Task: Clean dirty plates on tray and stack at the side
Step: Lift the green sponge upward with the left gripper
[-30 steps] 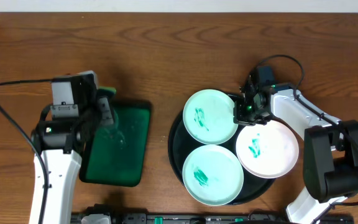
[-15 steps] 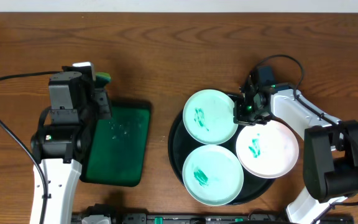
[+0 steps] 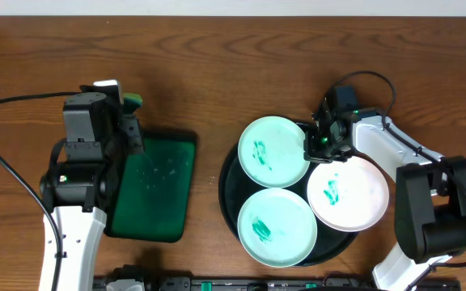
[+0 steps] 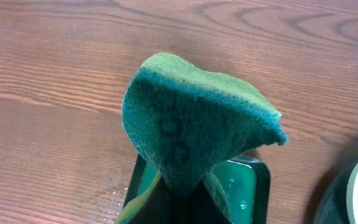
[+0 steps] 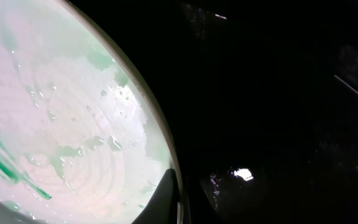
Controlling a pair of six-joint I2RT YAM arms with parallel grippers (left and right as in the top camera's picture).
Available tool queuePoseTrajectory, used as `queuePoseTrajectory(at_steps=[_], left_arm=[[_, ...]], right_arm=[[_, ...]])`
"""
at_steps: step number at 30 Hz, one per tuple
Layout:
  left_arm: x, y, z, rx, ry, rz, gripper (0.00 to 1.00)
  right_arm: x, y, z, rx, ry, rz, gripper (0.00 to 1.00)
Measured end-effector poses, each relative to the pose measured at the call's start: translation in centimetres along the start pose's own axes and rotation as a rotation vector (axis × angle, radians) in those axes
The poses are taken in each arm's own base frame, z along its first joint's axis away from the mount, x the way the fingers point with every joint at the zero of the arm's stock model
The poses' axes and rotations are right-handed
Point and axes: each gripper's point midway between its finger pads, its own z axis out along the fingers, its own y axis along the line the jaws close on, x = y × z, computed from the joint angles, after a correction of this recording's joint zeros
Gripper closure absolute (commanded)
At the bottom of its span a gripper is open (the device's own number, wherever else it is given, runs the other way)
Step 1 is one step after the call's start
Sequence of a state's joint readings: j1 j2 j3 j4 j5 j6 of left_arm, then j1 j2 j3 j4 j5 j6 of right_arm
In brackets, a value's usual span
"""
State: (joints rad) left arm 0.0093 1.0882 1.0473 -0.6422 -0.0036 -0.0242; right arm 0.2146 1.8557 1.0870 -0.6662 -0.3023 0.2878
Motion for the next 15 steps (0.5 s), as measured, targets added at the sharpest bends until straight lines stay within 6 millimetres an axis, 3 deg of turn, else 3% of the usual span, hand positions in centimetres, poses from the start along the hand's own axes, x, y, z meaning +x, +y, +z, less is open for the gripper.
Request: queuePoseTrajectory(at_steps=[15], left_arm=[[-0.01, 0.0, 0.0, 0.0, 0.0, 0.003, 0.92]], right_arm=[[-0.01, 0.01, 0.0, 0.0, 0.0, 0.0, 0.99]])
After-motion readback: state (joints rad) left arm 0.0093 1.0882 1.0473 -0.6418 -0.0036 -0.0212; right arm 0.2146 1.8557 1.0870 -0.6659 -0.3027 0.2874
